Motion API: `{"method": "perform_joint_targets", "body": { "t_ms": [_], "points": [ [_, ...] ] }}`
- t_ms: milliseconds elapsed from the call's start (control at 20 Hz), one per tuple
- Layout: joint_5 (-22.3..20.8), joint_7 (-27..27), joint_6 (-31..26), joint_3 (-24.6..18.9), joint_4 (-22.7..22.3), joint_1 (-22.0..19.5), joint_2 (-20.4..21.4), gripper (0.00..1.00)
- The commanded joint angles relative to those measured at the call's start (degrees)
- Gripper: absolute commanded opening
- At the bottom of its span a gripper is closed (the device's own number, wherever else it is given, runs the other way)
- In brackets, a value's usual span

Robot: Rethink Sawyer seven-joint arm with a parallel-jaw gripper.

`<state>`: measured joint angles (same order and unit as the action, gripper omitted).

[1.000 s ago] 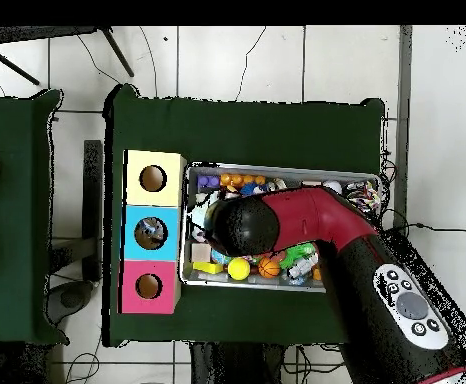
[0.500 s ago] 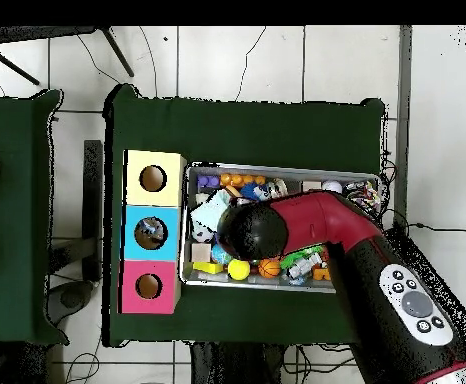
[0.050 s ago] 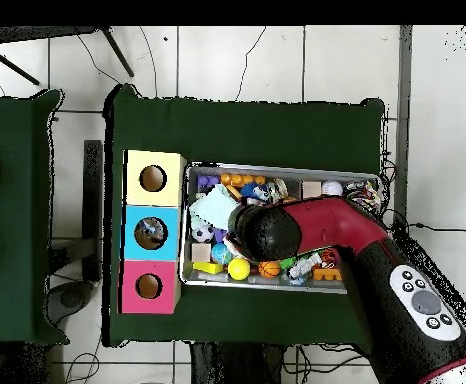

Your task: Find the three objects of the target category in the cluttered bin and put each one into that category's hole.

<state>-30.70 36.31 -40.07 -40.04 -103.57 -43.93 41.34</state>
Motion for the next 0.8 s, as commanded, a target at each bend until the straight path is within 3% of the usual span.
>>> {"method": "perform_joint_targets", "body": {
  "t_ms": [50, 400, 650, 800],
  "points": [
    [1.8, 2.2, -2.1, -1.3, 2.1, -1.0, 1.1, 1.00],
    [1.3, -3.4, -9.1, -0.2, 8.2, -1.5, 0.9, 1.00],
    [-4.1, -8.6, -12.6, 2.0, 12.2, -1.4, -1.5, 1.00],
    [-6.1, -9.5, -10.3, 1.7, 12.5, -2.6, -3.5, 1.00]
  ]
}}
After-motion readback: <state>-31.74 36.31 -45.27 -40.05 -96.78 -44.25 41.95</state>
